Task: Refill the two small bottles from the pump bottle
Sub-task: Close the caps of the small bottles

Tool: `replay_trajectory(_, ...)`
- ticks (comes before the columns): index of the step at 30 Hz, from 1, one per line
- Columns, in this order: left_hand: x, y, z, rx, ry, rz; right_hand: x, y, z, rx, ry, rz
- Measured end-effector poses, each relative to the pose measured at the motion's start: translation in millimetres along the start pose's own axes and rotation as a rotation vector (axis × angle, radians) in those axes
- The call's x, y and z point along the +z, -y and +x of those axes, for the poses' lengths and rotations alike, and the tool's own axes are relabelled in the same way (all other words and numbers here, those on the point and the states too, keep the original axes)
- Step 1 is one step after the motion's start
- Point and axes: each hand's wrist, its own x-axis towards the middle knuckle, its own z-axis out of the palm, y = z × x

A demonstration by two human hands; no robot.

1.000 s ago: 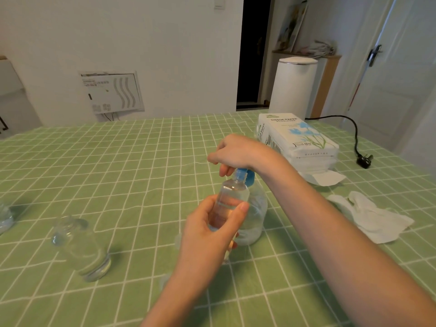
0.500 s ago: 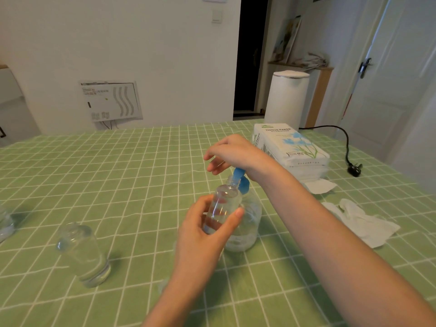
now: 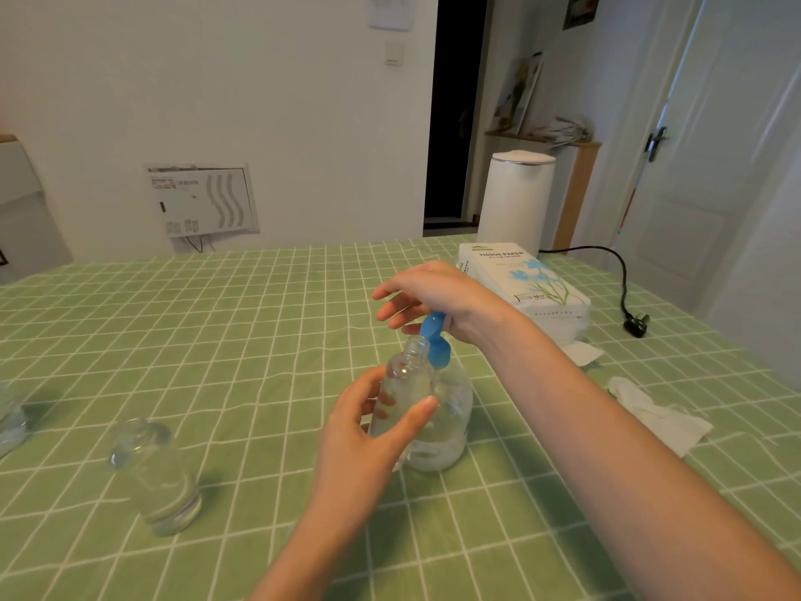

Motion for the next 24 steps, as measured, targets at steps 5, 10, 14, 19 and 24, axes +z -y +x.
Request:
replay_trajectory(5, -6, -13, -5, -0.026, 0.029, -0.051, -6, 2, -13, -0.127, -0.014, 0.042)
replay_trajectory(10, -22, -30, -25, -0.01, 0.057, -0.081, -10, 9, -42, -0.349, -0.062, 0.04)
replay_trajectory(14, -44, -33, -52, -0.037, 0.012, -0.099, 9, 6, -73, -0.502, -0.191, -0.234)
replay_trajectory(19, -71, -24, -85, -0.07, -0.067, -0.106, 47, -16, -106, -0.667, -0.154, -0.281)
replay_trajectory(24, -91, -9, -107, -0.107, -0.152, -0.075, 85, -70, -106, -0.432, 0.008, -0.401)
